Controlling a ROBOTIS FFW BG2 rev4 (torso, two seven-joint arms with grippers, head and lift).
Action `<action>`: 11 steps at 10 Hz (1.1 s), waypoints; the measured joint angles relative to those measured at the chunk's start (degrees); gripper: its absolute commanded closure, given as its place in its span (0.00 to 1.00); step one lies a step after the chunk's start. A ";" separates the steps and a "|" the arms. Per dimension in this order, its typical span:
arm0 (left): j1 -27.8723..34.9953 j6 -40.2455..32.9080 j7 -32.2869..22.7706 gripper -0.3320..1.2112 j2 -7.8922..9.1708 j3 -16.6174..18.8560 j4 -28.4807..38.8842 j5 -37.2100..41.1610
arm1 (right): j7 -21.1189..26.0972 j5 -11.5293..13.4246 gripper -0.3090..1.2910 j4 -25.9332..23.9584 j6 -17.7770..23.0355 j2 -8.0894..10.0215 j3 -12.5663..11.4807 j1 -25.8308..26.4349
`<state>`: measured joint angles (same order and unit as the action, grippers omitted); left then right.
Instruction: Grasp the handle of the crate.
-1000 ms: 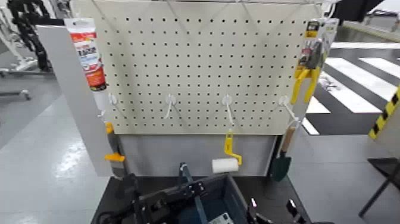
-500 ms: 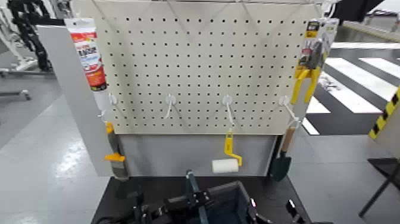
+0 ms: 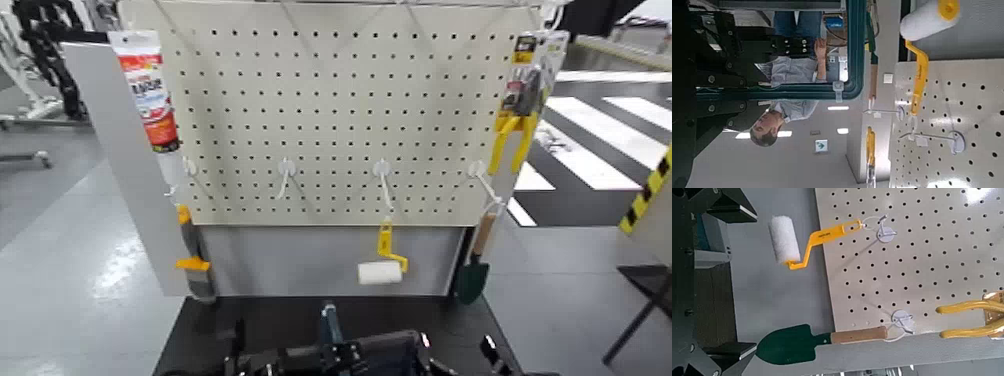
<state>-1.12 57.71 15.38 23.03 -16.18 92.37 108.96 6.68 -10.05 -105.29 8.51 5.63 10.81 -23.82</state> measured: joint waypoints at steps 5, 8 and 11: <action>0.23 2.26 -2.04 0.98 0.85 -0.08 1.64 2.54 | -0.02 -0.15 0.29 0.09 -0.02 -0.05 0.06 0.00; 0.05 2.09 -1.66 0.98 0.64 -0.08 1.64 2.57 | 0.00 0.39 0.29 -0.07 -0.41 -0.09 0.02 0.08; -0.10 2.05 -1.38 0.98 0.54 -0.18 1.36 2.57 | 0.08 0.68 0.29 -0.18 -0.59 -0.09 0.01 0.17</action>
<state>-1.23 59.76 14.01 23.57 -16.36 93.73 111.53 6.75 -9.37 -105.47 7.92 5.54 10.82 -23.64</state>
